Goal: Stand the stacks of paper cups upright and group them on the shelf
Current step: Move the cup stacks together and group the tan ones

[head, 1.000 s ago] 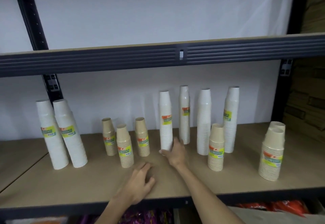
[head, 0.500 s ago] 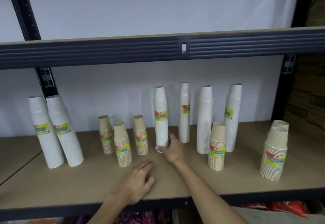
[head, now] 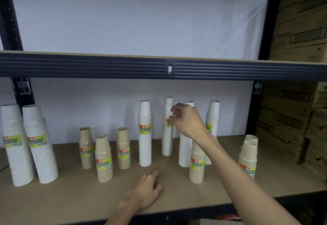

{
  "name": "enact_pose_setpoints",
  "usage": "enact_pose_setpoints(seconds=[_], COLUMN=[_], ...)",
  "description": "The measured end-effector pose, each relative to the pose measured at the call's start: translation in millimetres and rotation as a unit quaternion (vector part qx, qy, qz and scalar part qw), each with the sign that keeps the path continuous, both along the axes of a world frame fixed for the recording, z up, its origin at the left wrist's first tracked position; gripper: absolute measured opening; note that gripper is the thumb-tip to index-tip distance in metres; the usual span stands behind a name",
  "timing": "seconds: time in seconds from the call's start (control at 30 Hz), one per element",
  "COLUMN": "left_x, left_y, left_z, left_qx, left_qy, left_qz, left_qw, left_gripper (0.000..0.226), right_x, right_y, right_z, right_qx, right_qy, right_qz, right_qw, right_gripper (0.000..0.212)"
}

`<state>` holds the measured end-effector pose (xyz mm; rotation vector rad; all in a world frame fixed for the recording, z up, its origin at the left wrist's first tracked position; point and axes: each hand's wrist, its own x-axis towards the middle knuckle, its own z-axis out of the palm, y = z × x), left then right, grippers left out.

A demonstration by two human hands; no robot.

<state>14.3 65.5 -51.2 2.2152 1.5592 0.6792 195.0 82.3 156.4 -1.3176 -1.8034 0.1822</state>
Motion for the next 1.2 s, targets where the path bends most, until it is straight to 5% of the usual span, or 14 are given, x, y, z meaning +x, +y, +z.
enact_pose_setpoints(seconds=[0.1, 0.23, 0.47, 0.73, 1.2], left_x=[-1.6, -2.6, -2.6, -3.8, -1.6], left_y=[2.9, 4.6, 16.3, 20.3, 10.6], left_z=[-8.1, -10.7, -13.5, -18.7, -12.1], left_qx=[-0.023, -0.019, -0.019, -0.016, 0.013], left_qy=[0.008, -0.001, 0.008, -0.021, -0.011], left_qz=[0.028, 0.031, 0.027, 0.017, 0.021], left_qw=[0.999, 0.999, 0.999, 1.000, 1.000], left_gripper=[0.056, 0.058, 0.062, 0.062, 0.059], right_x=[1.5, -10.9, -14.1, -13.0, -12.9], right_y=[16.8, 55.5, 118.0, 136.9, 129.1], right_z=[31.3, 54.9, 64.4, 72.8, 77.7], right_qx=[0.037, -0.031, -0.063, -0.047, -0.053], right_qy=[-0.102, -0.254, -0.370, -0.360, -0.366], right_qz=[-0.007, 0.005, -0.026, -0.027, -0.021], right_qw=[0.994, 0.967, 0.927, 0.932, 0.929], right_gripper=[0.035, 0.052, 0.057, 0.040, 0.044])
